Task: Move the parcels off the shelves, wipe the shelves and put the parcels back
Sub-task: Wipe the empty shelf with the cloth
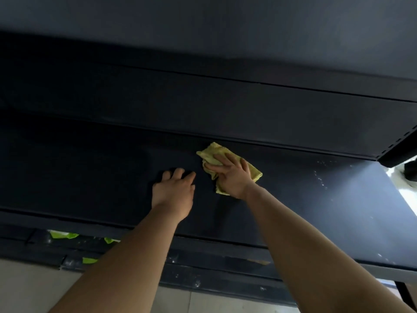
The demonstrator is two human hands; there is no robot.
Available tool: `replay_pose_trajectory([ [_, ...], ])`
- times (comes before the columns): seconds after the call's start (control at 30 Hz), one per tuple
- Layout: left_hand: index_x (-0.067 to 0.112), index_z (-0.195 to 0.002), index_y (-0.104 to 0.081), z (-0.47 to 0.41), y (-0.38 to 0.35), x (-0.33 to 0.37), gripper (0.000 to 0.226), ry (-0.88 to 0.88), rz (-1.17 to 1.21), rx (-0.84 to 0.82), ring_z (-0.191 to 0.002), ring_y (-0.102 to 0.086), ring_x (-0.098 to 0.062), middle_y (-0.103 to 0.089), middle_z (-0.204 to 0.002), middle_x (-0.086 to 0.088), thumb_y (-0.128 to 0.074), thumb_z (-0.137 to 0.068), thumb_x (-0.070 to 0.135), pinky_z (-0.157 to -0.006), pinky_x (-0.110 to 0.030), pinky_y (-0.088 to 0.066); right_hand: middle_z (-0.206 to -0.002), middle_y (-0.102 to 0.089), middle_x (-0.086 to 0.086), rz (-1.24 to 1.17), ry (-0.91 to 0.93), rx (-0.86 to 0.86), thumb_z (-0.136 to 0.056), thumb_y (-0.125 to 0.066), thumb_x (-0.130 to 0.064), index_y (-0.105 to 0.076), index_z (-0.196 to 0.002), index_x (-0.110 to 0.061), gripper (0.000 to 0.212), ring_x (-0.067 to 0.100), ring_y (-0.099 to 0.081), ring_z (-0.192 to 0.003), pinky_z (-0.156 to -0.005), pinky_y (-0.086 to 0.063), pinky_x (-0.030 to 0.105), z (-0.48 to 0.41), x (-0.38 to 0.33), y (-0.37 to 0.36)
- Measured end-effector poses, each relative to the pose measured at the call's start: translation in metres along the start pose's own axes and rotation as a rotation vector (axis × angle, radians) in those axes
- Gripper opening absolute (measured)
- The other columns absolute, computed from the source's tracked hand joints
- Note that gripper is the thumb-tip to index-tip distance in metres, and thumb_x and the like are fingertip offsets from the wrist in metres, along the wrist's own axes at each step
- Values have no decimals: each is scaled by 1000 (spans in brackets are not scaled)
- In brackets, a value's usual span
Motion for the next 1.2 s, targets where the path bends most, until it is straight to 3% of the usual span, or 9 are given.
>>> replay_pose_trajectory([
  [0.23, 32, -146, -24, -6, 0, 6, 46, 39, -102, 29, -115, -39, -28, -33, -137, -4, -25, -101, 42, -77, -40, -46, -160, 8, -13, 83, -90, -26, -97, -33, -29, -12, -146, -54, 58, 17, 9, -148, -117, 7, 51, -43, 7, 7],
  [0.43, 31, -149, -16, -14, -6, 15, 51, 116, -94, -13, -118, -34, -33, -25, -139, -8, -22, -100, 47, -88, -50, -48, -161, 6, -12, 55, -241, 16, -99, -27, -33, -4, -148, -50, 56, 18, 9, -148, -117, 7, 51, -46, 57, 21],
  [0.7, 32, -149, -13, -14, -10, 16, 51, 153, -77, -38, -119, -32, -32, -24, -140, -8, -21, -101, 45, -93, -53, -44, -161, 7, -8, 17, -490, 76, -96, -39, -43, -9, -151, -42, 62, 20, 10, -148, -117, 5, 52, 12, 132, 40],
  [0.83, 31, -149, -11, -13, -12, 16, 51, 141, -77, -43, -120, -31, -33, -23, -139, -9, -22, -101, 43, -93, -54, -43, -161, 4, -5, 4, -543, 108, -95, -40, -39, -12, -150, -43, 62, 23, 10, -148, -116, 7, 53, 41, 133, 36],
  [1.03, 30, -150, -11, -12, -9, 16, 52, 111, -56, -80, -123, -29, -34, -22, -141, -10, -22, -101, 43, -95, -56, -42, -161, 6, -3, 61, -468, 107, -95, -34, -36, -10, -149, -45, 60, 28, 11, -147, -114, 8, 57, 57, 84, 9],
  [1.2, 34, -149, -14, -1, -9, 15, 50, 54, 8, -121, -136, -21, -37, -17, -151, -10, -25, -101, 43, -106, -58, -30, -161, 6, -4, 88, -285, 97, -97, -32, -38, -8, -150, -43, 58, 26, 13, -147, -114, 11, 55, 73, 32, -17],
])
Point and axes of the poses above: each hand's wrist, its own z-axis away from the middle knuckle, its own y-axis out of the back of the hand, x = y × z, the point moved 6 cm from there along -z, towards the middle knuckle
